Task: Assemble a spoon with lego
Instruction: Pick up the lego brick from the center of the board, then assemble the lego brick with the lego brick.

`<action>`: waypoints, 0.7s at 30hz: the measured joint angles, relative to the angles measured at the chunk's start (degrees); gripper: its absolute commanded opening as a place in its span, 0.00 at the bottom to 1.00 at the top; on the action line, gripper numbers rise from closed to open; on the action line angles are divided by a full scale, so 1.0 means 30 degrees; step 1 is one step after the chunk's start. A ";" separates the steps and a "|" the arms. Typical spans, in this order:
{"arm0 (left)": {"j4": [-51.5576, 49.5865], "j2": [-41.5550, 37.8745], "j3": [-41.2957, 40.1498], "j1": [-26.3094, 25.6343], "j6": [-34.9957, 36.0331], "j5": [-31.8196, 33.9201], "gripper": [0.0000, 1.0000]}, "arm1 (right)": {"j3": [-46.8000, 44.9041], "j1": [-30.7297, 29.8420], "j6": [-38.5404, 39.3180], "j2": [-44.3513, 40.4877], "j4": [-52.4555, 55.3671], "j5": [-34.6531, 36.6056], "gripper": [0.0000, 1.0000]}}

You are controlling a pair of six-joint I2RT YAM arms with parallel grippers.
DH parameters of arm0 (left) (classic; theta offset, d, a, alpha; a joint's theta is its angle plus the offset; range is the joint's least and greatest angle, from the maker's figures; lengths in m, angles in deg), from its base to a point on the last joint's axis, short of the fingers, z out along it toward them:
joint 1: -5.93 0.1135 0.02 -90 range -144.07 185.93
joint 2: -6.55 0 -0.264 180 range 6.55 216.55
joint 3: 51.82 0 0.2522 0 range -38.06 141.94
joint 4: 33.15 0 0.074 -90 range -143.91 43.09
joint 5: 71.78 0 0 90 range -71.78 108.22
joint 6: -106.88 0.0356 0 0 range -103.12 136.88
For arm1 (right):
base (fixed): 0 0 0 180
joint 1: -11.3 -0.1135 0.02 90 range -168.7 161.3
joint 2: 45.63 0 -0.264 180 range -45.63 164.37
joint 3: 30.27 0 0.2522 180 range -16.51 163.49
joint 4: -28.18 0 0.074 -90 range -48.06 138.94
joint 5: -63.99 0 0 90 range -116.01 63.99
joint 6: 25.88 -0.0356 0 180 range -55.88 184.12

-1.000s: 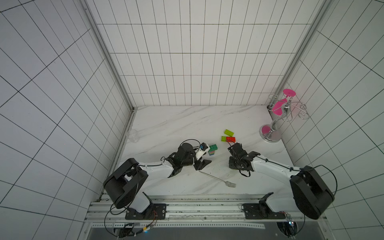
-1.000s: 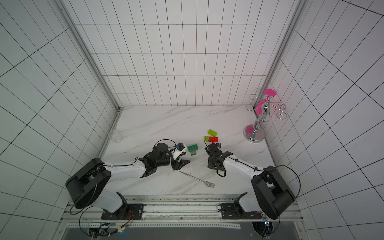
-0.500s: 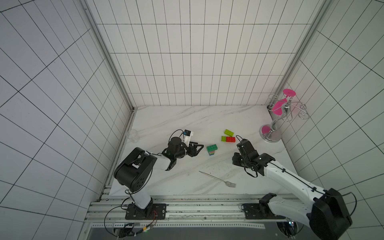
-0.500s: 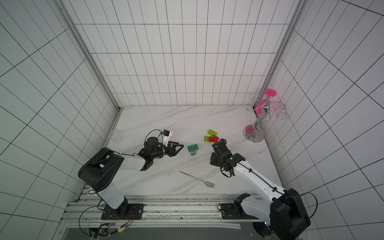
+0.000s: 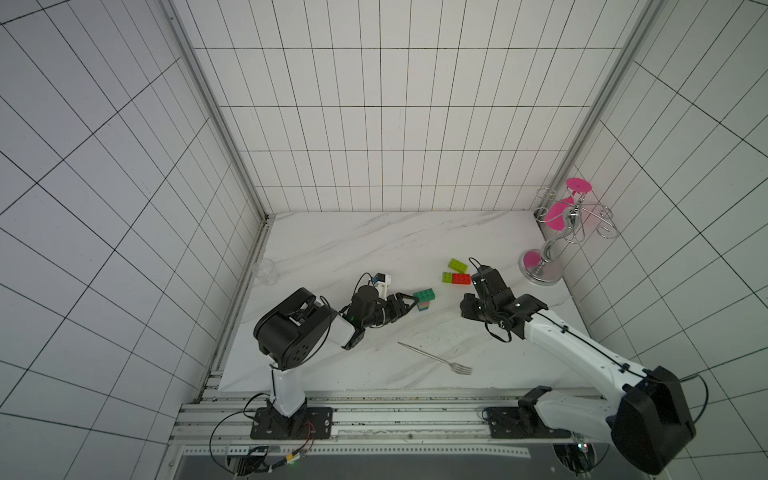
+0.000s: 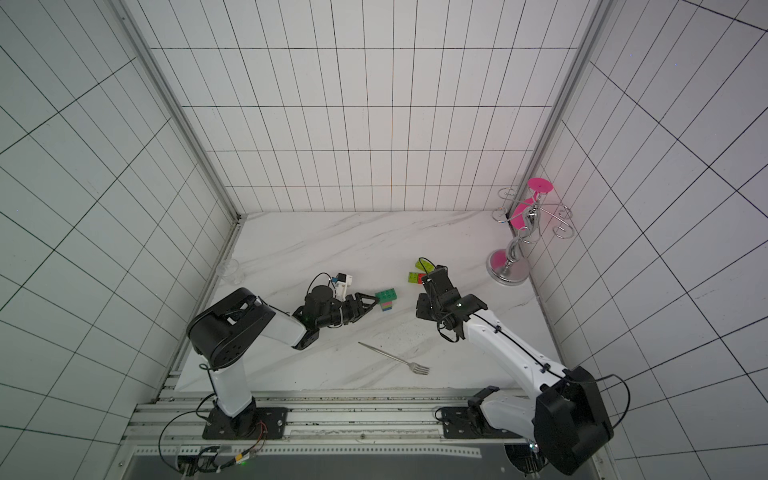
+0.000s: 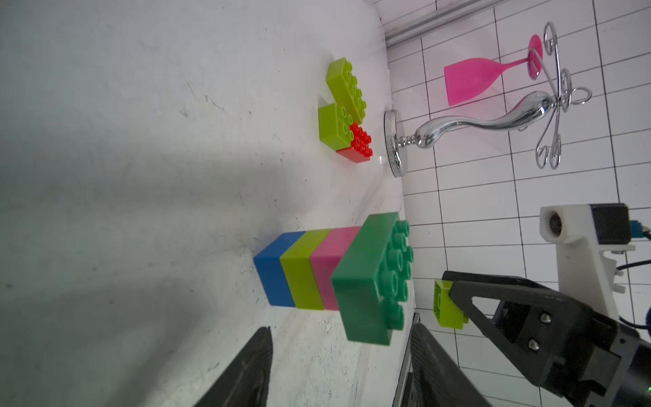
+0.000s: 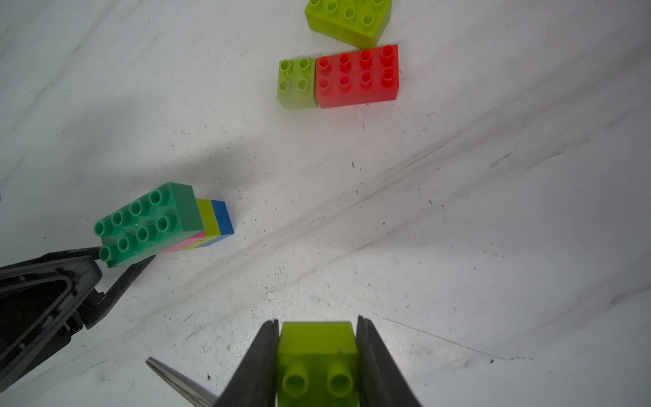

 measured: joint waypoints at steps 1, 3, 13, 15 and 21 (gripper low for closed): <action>0.0262 0.0044 0.0007 -0.0007 -0.0270 0.0146 0.57 | 0.0036 0.0000 0.0058 0.0138 -0.0073 -0.0080 0.25; 0.0845 0.0226 0.0051 -0.0022 -0.0765 0.0350 0.53 | 0.0168 0.0000 0.0102 0.0452 -0.0109 -0.0211 0.25; 0.2528 0.1763 0.1005 -0.0168 -0.2499 0.0335 0.29 | 0.3155 0.0000 0.2025 0.3002 -0.0182 -0.1137 0.25; 0.2667 0.1814 0.1049 -0.0182 -0.2674 0.0255 0.25 | 0.4036 -0.0007 0.2994 0.3759 -0.0189 -0.1559 0.25; 0.2317 0.1821 0.1362 -0.0182 -0.2761 0.0102 0.23 | 0.7060 -0.0641 0.5581 0.6441 0.0452 -0.1836 0.23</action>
